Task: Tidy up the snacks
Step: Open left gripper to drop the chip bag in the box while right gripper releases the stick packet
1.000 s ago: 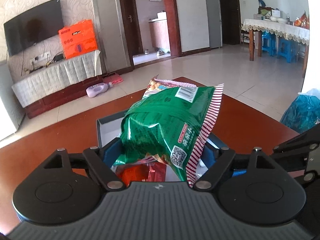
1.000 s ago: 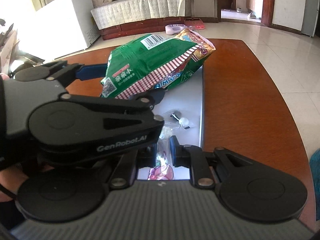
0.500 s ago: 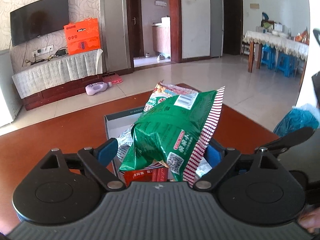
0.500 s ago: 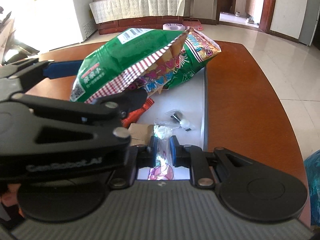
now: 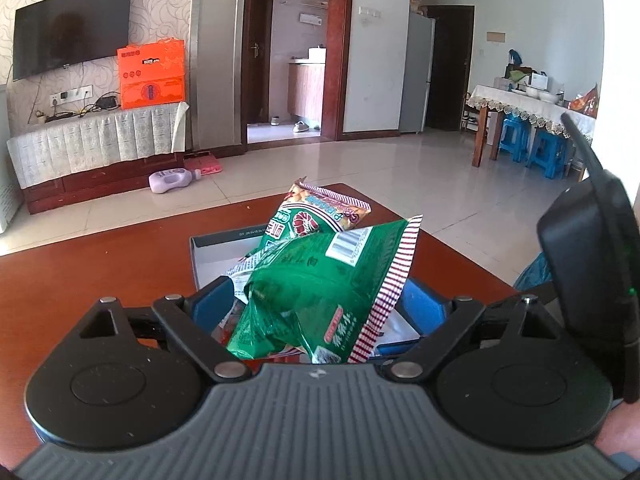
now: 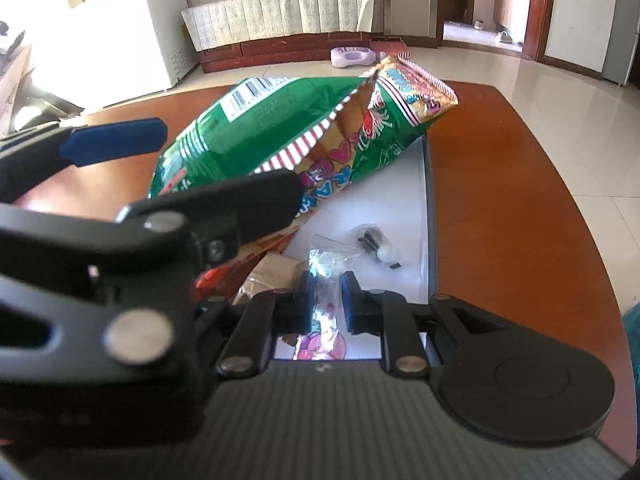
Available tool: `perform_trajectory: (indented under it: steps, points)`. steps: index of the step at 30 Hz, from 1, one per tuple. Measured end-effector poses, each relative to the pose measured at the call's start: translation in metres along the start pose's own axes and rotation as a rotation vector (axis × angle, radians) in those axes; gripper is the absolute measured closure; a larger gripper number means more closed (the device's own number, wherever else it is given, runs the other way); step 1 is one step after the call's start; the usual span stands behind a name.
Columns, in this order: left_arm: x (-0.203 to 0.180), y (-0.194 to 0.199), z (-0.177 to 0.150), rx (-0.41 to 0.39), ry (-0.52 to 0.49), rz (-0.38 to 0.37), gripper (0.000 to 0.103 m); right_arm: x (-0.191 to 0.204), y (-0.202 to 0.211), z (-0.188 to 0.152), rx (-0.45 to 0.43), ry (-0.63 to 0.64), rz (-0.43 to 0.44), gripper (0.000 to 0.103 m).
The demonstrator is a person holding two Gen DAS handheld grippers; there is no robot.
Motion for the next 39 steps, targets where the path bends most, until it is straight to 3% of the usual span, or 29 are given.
perform_trajectory:
  steps: [11, 13, 20, 28, 34, 39]
  points:
    - [-0.006, 0.006, 0.001, -0.008, -0.005, 0.006, 0.009, -0.008, 0.002, -0.001, 0.025, -0.044, 0.029, 0.080]
    - [-0.007, 0.007, 0.000, -0.003, -0.004, 0.016, 0.009, -0.010, 0.002, -0.002, 0.030, -0.045, 0.031, 0.076]
    - [-0.009, 0.012, -0.001, 0.014, 0.001, 0.053, 0.007, -0.012, 0.002, -0.010, 0.048, -0.034, 0.024, 0.075]
    - [-0.011, 0.022, 0.003, 0.042, -0.037, 0.165, 0.001, -0.018, 0.007, -0.017, 0.056, -0.035, -0.003, 0.074]
    - [-0.020, 0.028, -0.002, 0.097, -0.145, 0.332, 0.001, -0.021, 0.022, -0.025, 0.034, -0.037, -0.019, 0.056]
    - [-0.030, 0.042, -0.007, 0.089, -0.161, 0.338, 0.001, -0.026, 0.036, -0.033, 0.014, -0.086, -0.028, 0.056]
Point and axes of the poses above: each gripper's, at about its wrist camera, not at the fingertips, and y roughly against the way its jaws point, x to its left, z to its top, the point moved 8 cm from there along -y, roughly the way its jaws point, and after that the axes turned 13 degrees about -z, right-handed, at the moved point
